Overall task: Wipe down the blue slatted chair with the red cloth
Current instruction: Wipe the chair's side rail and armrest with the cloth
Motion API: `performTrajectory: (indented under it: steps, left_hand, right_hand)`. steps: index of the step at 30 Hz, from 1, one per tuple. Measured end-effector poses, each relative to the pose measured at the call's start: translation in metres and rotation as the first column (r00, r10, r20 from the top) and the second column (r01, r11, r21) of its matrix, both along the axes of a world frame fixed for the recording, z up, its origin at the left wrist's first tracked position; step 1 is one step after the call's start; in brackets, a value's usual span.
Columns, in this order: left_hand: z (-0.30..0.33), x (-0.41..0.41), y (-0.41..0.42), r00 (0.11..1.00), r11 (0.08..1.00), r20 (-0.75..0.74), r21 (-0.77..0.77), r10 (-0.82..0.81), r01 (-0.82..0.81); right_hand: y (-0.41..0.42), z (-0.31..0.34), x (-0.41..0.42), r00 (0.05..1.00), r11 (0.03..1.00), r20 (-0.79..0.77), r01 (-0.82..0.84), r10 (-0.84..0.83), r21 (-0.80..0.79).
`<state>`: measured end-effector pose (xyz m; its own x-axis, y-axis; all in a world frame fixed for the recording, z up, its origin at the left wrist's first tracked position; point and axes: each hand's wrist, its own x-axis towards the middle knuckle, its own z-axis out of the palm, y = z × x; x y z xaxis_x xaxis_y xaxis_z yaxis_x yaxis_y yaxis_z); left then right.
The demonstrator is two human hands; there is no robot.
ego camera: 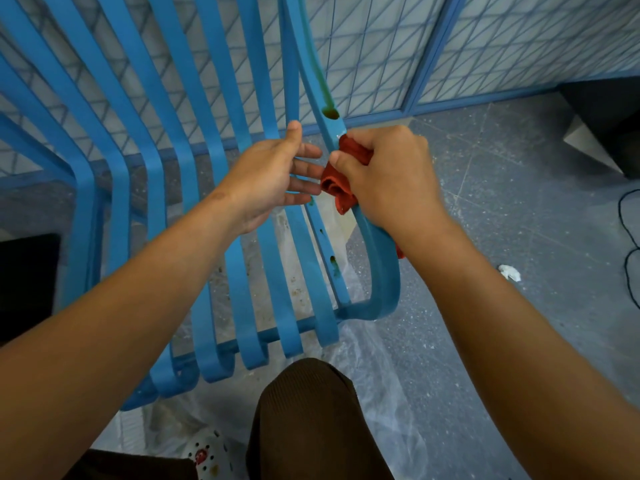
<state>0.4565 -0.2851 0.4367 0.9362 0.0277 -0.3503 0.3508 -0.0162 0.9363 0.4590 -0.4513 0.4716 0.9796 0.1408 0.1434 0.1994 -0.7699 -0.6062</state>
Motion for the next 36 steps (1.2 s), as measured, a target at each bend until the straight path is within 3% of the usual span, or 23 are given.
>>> performTrajectory:
  steps: [6, 10, 17, 26, 36]
  left_hand:
    - [0.006, 0.004, -0.009, 1.0, 0.992, -0.023, -0.123, -0.01, 0.007]
    - [0.008, 0.01, -0.007, 0.997, 0.978, -0.07, -0.205, 0.035, -0.049]
    - [0.009, 0.024, -0.009, 0.993, 0.96, -0.107, -0.266, 0.058, -0.085]
    - [0.01, 0.033, -0.006, 0.992, 0.967, -0.092, -0.233, 0.083, -0.102]
    - [0.011, 0.03, -0.001, 0.994, 0.978, -0.087, -0.192, 0.06, -0.076]
  right_hand:
    - [0.006, -0.006, 0.03, 0.998, 0.996, 0.028, 0.046, -0.048, 0.08]
    - [-0.007, -0.006, 0.037, 0.992, 0.984, -0.121, 0.046, -0.025, 0.173]
    - [-0.017, -0.006, 0.006, 0.983, 0.983, -0.157, -0.073, 0.1, 0.169]
    - [0.006, -0.004, 0.047, 0.987, 0.998, -0.159, 0.027, -0.019, 0.051]
    - [0.002, -0.004, 0.065, 0.989, 0.995, -0.145, 0.033, -0.019, 0.098]
